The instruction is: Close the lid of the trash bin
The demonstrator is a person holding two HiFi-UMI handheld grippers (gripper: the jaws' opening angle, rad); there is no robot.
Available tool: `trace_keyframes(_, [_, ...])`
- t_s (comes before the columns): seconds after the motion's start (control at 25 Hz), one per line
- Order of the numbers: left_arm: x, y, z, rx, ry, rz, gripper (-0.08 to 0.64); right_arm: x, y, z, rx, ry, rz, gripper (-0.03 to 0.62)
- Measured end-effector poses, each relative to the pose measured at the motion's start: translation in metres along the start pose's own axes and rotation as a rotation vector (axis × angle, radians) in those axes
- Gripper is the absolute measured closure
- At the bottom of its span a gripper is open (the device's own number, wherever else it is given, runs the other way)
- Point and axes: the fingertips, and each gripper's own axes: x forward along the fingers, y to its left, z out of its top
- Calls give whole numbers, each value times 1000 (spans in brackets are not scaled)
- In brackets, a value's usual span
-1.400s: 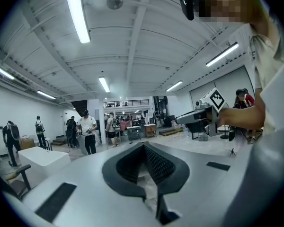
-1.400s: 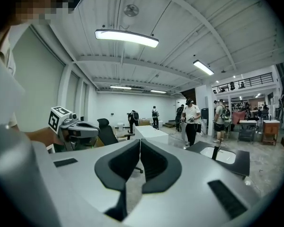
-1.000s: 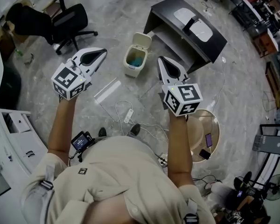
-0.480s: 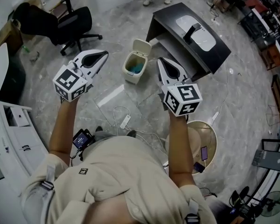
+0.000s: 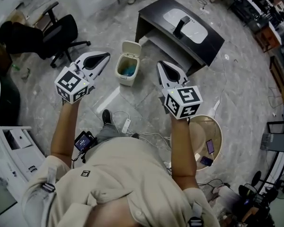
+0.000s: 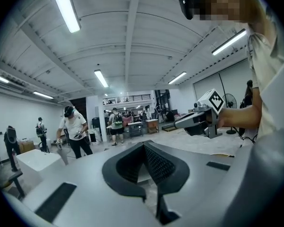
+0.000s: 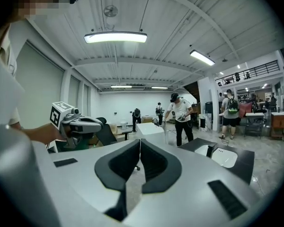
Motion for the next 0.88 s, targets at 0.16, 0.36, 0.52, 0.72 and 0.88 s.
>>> trace_keyframes(0.16, [26,20,0,11,-26,-81,545,9,-13,0,8,-1,-81,568])
trace_keyframes(0.36, [51,61,-6,20,-58,-176,545,43,-18,1,17,3,-170,568])
trace_keyframes(0.52, [59,98,-12,20,-65,-229,545,75,-15,6,23,7,-221,568])
trace_keyframes(0.72, [67,137,-22,17,-67,-297,545,112,-10,10,40,18,-281,568])
trace_keyframes(0.88, [68,164,-31,14,-71,-326,545,137,-4,12,40,24,-311,568])
